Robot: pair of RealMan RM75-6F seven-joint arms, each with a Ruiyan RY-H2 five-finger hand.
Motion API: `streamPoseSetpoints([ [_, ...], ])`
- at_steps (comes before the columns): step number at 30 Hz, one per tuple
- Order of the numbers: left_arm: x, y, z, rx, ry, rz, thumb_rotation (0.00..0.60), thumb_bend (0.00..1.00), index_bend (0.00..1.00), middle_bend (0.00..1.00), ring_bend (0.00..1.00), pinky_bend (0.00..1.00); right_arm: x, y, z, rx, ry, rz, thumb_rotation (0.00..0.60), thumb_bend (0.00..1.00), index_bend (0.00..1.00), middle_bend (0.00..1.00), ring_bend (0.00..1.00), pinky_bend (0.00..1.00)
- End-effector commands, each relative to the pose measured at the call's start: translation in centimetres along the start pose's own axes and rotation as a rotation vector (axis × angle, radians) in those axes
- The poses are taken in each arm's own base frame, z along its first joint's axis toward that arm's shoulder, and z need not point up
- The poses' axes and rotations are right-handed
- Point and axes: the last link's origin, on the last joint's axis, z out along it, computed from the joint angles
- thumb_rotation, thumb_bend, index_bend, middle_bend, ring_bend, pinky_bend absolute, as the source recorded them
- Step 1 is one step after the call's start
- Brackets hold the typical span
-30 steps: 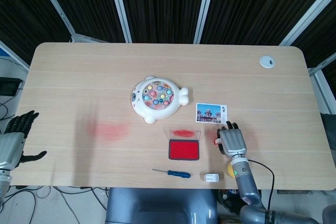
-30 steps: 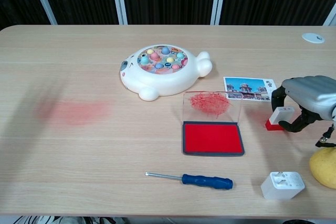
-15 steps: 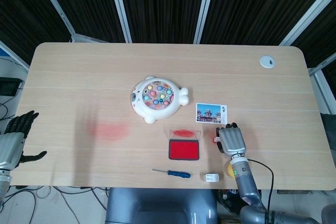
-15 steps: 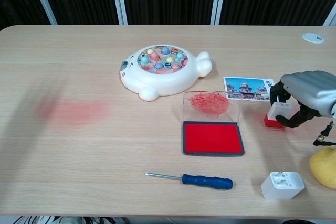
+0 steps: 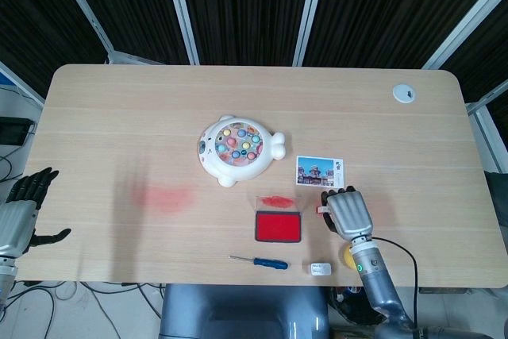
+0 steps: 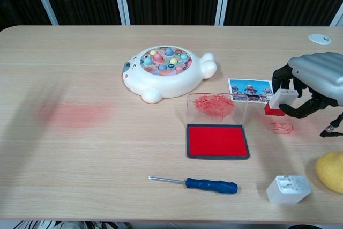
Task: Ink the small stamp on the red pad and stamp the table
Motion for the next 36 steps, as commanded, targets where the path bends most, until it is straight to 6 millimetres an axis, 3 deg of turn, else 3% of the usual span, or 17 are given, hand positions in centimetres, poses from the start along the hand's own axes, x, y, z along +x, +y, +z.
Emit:
streamPoseSetpoints([
  [1, 0.0, 0.0, 0.0, -0.001, -0.001, 0.0, 0.6, 0.0, 0.0, 0.0, 0.0, 0.0, 1.1, -1.3, -1.0, 0.059, 0.006, 0.016, 0.6, 0.64, 0.81, 0.69, 0.55, 0.46],
  [10, 0.1, 0.0, 0.0, -0.002, 0.002, -0.007, 0.6, 0.0, 0.0, 0.0, 0.0, 0.0, 2.0, -6.1, -1.4, 0.171, -0.006, 0.022, 0.6, 0.64, 0.82, 0.69, 0.55, 0.5],
  [17, 0.2, -0.1, 0.1, -0.004, 0.002, -0.015, 0.6, 0.0, 0.0, 0.0, 0.0, 0.0, 1.0, -9.3, -0.3, 0.164, -0.041, 0.018, 0.6, 0.65, 0.82, 0.7, 0.55, 0.5],
  [28, 0.2, -0.1, 0.2, -0.005, -0.003, -0.018, 0.6, 0.0, 0.0, 0.0, 0.0, 0.0, -1.5, -11.3, 0.9, 0.105, -0.107, -0.014, 0.6, 0.65, 0.82, 0.7, 0.55, 0.5],
  [36, 0.2, -0.1, 0.2, -0.002, -0.012, -0.027, 0.6, 0.0, 0.0, 0.0, 0.0, 0.0, -2.5, -11.7, 1.6, 0.067, -0.135, 0.0, 0.6, 0.65, 0.82, 0.7, 0.55, 0.5],
])
